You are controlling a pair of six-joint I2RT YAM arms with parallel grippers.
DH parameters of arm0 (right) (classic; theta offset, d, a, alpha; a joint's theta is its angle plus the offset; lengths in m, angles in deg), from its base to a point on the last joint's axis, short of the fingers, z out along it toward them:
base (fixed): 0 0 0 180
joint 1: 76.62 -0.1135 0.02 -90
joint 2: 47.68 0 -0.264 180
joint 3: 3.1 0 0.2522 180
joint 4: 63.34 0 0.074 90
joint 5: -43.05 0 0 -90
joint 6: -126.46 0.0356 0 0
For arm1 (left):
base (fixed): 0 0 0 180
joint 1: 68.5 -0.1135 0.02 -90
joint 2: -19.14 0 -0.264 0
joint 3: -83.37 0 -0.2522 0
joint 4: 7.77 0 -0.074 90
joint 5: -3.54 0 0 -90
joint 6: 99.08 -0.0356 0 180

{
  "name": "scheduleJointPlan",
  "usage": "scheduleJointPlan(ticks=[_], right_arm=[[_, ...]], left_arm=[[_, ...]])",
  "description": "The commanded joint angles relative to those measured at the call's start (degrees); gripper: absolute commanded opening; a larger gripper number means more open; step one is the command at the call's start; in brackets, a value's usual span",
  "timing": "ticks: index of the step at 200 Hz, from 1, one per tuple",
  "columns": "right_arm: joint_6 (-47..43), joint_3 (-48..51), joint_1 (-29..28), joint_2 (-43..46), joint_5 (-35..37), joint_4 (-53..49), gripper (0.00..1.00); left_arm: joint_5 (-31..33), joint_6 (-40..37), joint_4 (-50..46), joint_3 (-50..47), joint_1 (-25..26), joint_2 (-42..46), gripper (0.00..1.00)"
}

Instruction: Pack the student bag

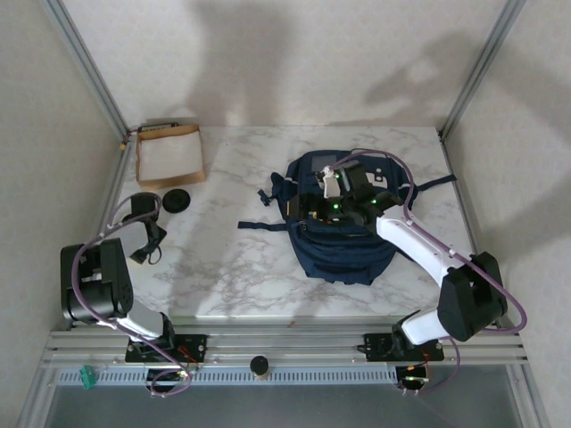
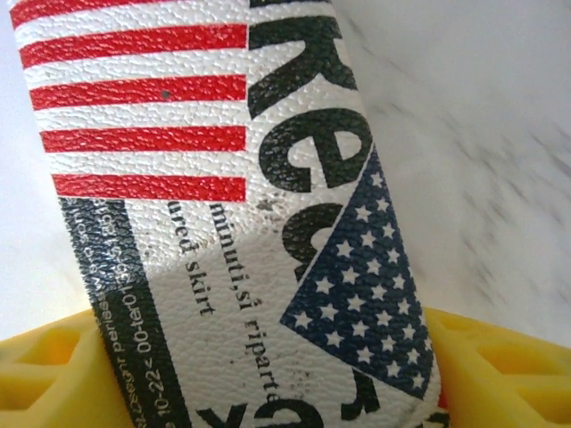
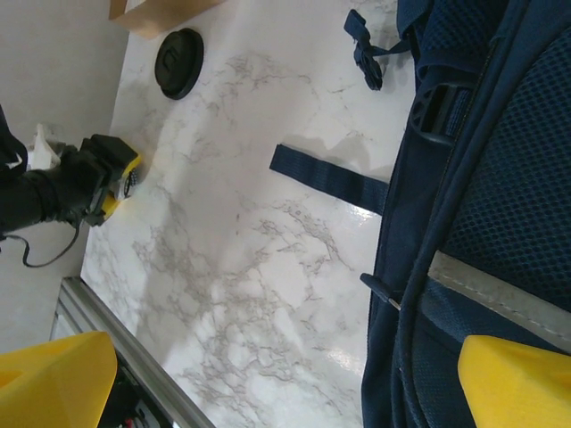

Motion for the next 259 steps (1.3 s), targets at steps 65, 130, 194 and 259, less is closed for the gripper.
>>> scheduleJointPlan(ticks=[65,130,194,259], right_arm=[[5.3,0.0,2.6,3.4,-7.6,1.2,0.99],[11.0,-1.3,10.2,6.0,-16.9,1.3,0.99],[12.1,1.8,13.3,3.3,-21.3,3.5,0.93],[9.8,6.4,16.9,4.4,-17.6,1.4,0.83]], left_arm=[[-0.4,-1.8,-3.3,0.0,24.5,17.4,0.44],[0.4,-12.1,3.1,9.8,56.3,13.6,0.41],[-7.4,-21.4,14.9,16.0,70.0,2.4,0.39],[-10.5,-23.6,20.6,17.6,72.4,0.4,0.39]])
